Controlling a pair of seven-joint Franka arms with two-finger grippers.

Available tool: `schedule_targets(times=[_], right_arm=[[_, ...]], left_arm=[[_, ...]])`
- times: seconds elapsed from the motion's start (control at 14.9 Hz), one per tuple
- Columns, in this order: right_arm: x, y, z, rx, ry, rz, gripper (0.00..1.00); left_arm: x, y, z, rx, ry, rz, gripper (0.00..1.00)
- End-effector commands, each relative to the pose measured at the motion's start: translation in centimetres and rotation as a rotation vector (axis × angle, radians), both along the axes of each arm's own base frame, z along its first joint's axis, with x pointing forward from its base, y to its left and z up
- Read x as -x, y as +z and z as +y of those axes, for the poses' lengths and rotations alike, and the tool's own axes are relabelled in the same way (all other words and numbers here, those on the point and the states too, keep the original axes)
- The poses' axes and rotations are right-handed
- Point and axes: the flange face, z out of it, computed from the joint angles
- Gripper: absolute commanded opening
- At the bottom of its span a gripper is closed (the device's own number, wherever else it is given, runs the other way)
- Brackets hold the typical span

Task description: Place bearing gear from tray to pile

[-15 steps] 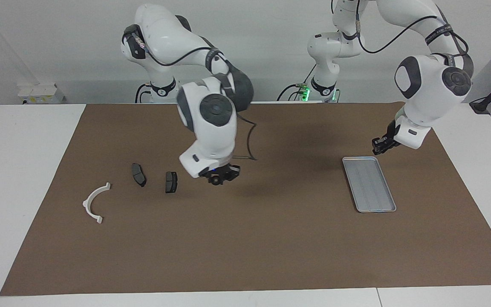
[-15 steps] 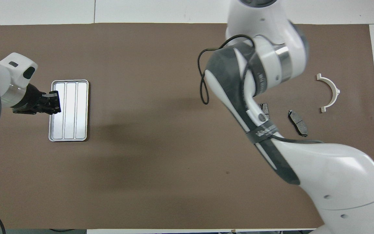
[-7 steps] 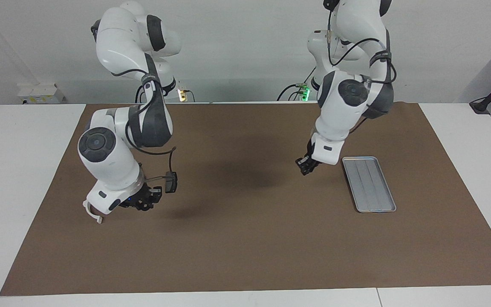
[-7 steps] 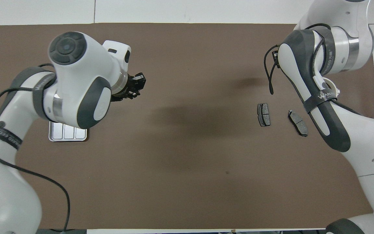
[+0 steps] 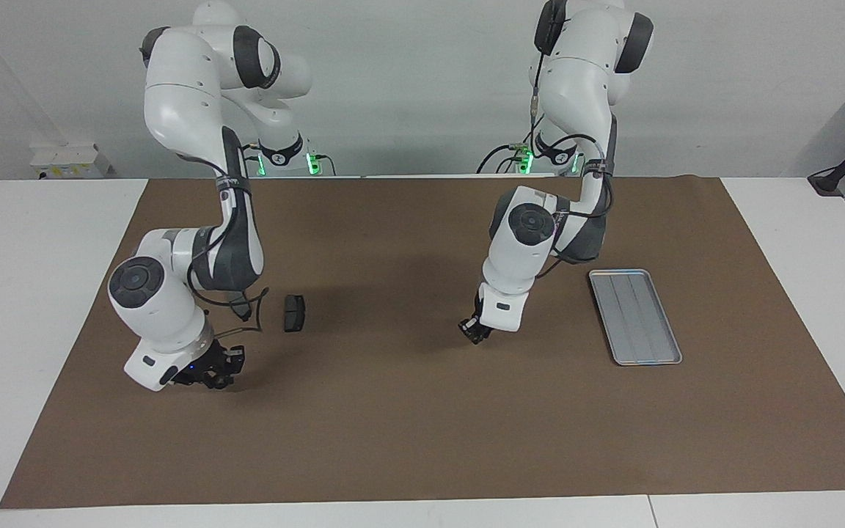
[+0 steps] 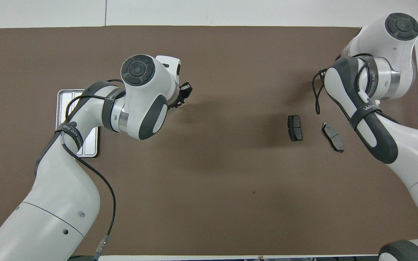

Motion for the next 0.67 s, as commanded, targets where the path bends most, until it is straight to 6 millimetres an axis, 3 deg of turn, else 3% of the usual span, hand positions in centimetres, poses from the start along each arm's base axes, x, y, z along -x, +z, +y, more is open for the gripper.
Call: schedule_targets(times=[0.0,0.4,0.47,0.54,0.6], right_arm=[[1.0,-1.1,-0.4,-0.004,0.042,-0.027,0.0],[1.6,-2.5,-0.6,-0.009,0.031,-0.037,0.0],[1.5,-2.3,-0.4,-0.011,0.03,-0.037,0.29],[1.6,-2.0,-0.2,-0.011,0.03,-0.034,0.99],[1.6,-1.3,0.2,-0.006,0.037,-0.032,1.0]], left_arm=[[0.8,-0.7,0.2,-0.016,0.008,-0.007,0.02],[1.8,-3.2,0.0,-0.074,-0.035,0.002,0.04],[1.7,-3.1,0.0,-0.077,-0.037,0.009,0.09],[1.6,-2.7,0.0,-0.077,-0.036,0.009,0.43],[1.4,-2.4,0.3,-0.09,-0.038,0.021,0.99]])
